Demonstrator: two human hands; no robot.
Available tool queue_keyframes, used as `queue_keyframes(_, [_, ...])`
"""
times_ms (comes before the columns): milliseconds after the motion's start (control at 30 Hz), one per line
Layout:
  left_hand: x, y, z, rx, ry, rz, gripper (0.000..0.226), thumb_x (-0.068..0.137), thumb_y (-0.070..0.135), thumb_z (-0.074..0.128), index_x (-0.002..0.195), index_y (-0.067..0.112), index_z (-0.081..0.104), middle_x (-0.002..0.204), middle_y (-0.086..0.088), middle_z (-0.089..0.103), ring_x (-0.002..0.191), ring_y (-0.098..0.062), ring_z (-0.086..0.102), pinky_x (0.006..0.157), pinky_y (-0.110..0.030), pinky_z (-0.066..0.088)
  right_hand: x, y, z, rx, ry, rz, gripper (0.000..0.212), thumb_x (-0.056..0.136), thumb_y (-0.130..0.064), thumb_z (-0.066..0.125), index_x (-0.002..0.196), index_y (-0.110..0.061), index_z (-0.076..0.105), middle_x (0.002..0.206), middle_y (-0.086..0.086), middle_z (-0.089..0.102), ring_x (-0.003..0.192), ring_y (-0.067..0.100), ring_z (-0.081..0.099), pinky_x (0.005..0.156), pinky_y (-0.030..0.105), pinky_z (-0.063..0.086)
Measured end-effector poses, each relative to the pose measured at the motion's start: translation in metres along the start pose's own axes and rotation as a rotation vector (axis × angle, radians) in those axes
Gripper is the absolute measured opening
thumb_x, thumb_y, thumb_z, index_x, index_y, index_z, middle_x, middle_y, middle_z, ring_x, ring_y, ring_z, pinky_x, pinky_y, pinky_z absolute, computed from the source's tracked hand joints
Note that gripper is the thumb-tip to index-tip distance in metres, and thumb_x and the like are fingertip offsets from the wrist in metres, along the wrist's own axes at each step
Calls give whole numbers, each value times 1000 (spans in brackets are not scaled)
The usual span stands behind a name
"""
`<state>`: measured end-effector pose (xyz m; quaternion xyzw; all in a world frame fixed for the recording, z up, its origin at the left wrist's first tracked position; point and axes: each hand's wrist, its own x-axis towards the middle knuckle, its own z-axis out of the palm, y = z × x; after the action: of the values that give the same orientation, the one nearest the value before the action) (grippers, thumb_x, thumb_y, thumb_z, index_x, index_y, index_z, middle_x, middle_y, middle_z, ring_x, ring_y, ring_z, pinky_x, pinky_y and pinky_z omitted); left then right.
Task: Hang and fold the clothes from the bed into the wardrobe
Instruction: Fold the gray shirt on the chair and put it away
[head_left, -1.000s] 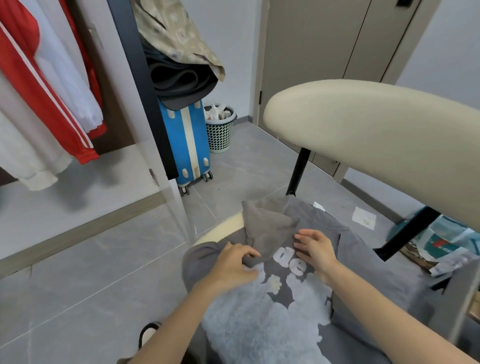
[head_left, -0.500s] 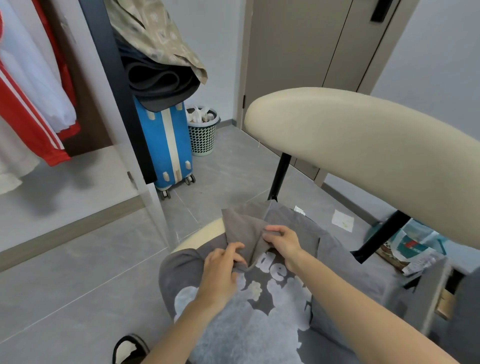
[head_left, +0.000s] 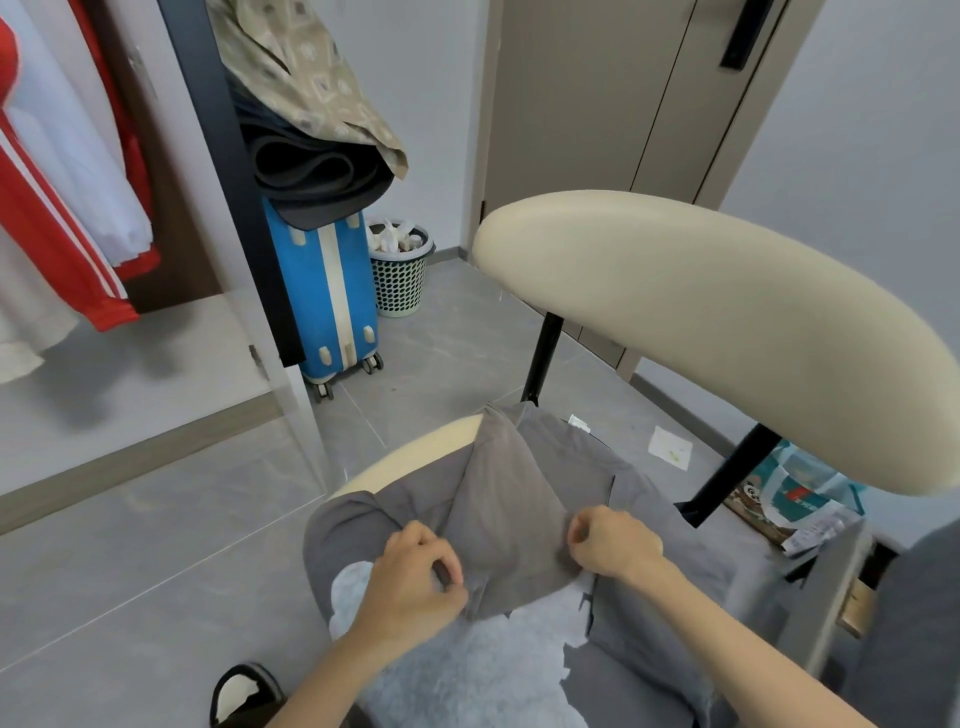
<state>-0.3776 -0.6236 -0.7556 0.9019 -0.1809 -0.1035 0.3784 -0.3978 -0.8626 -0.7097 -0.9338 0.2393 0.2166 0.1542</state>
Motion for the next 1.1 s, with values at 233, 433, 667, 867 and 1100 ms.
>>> queue_keyframes(233, [34,-17,-21,-603,156,-700,28,90,19,62,67,7,51,60,-7,52,54,-21,50,61,-32,46,57,-49,-1,440,121,-73,46,92,-34,53,134,-18,44,138,4,47,131,30,34,106,38,29])
queue_keyframes(433, [61,-15,-22,-924,127,-864,23,82,22,76,81,3,63,82,-14,67,77,-26,67,56,-31,56,103,-78,4,631,21,86,69,84,-62,59,135,-18,45,138,5,49,135,29,35,113,45,26])
queue_keyframes(667, [80,-15,-25,-1220,465,-827,15,94,-2,54,82,6,50,91,-11,56,85,-25,58,80,-37,50,129,-72,-19,1033,370,71,35,87,-37,66,64,-14,55,66,0,55,76,23,53,62,30,42])
queue_keyframes(867, [84,-29,-25,-1283,470,-751,12,92,2,59,102,5,53,98,-7,61,94,-22,62,80,-35,51,138,-93,-21,1205,182,-127,29,97,-23,56,124,-14,60,112,-1,63,100,14,58,80,17,44])
queue_keyframes(1100, [88,-25,-16,-833,441,-762,50,78,0,69,120,5,42,95,-9,62,73,-16,58,68,-36,55,133,-81,1,663,179,90,57,89,-46,60,129,-9,45,127,7,54,120,28,52,95,36,43])
